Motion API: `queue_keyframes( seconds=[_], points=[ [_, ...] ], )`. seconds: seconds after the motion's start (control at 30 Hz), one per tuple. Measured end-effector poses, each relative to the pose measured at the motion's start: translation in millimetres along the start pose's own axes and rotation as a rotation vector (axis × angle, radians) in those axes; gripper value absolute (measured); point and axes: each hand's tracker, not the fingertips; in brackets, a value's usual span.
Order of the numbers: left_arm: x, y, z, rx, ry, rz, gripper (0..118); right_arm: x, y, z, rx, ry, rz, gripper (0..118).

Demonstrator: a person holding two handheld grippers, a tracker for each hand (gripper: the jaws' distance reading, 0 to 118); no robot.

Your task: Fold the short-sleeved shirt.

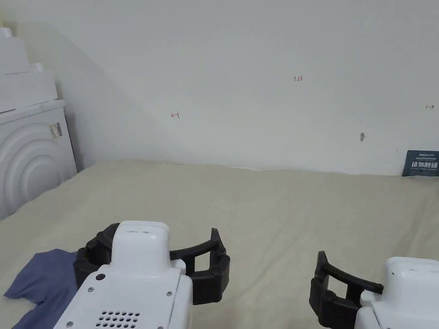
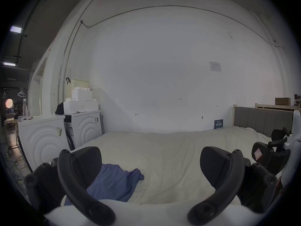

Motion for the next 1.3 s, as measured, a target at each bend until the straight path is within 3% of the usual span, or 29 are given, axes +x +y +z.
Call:
queue_keyframes(
  seconds=[0.13,0.3,0.37,0.4,0.43,0.5,0.53,0.6,0.67,0.7,0.9,1.3],
  points=[
    [0.4,-3.9,-3.7,-0.059,-0.032,-0.026,118,1.5,6.3,7.9,0.064,-0.008,-0.013,118],
    [-3.6,-7.1,-1.9,-0.055,-0.083,0.086,118,2.2,12.0,9.3,0.082,-0.009,-0.016,118],
    [-5.0,-5.4,-2.4,-0.052,-0.083,0.085,110,4.1,13.1,10.9,0.08,0.015,-0.037,118],
    [-3.8,-4.8,-1.8,-0.039,-0.075,0.073,95,4.2,13.5,11.6,0.077,0.032,-0.047,107],
    [-2.3,-3.2,-0.1,-0.021,-0.036,0.032,80,3.3,12.8,12.0,0.082,0.034,-0.041,87],
    [-0.5,-1.8,0.8,-0.017,-0.014,0.004,53,-1.3,12.4,11.2,0.08,0.014,-0.012,35],
    [-0.4,-1.3,0.9,-0.014,-0.019,0.005,51,-2.9,10.9,9.3,0.073,-0.023,0.007,33],
    [-2.3,1.5,1.4,-0.02,-0.039,0.012,47,0.7,9.2,7.8,0.07,0.011,-0.017,31],
    [-1.2,3.4,1.9,-0.036,-0.036,0.008,30,2.2,8.7,6.8,0.052,0.034,-0.049,14],
    [-0.4,2.6,1.7,-0.034,-0.031,0.003,13,1.1,8.4,6.8,0.053,0.027,-0.042,10],
    [4.6,2.2,1.1,-0.047,-0.009,-0.033,0,2.4,7.6,5.5,0.046,0.03,-0.028,3],
    [-1.1,5.0,1.7,-0.062,0.021,-0.049,0,-1.5,6.1,1.3,0.024,0.063,-0.048,3]
  ],
)
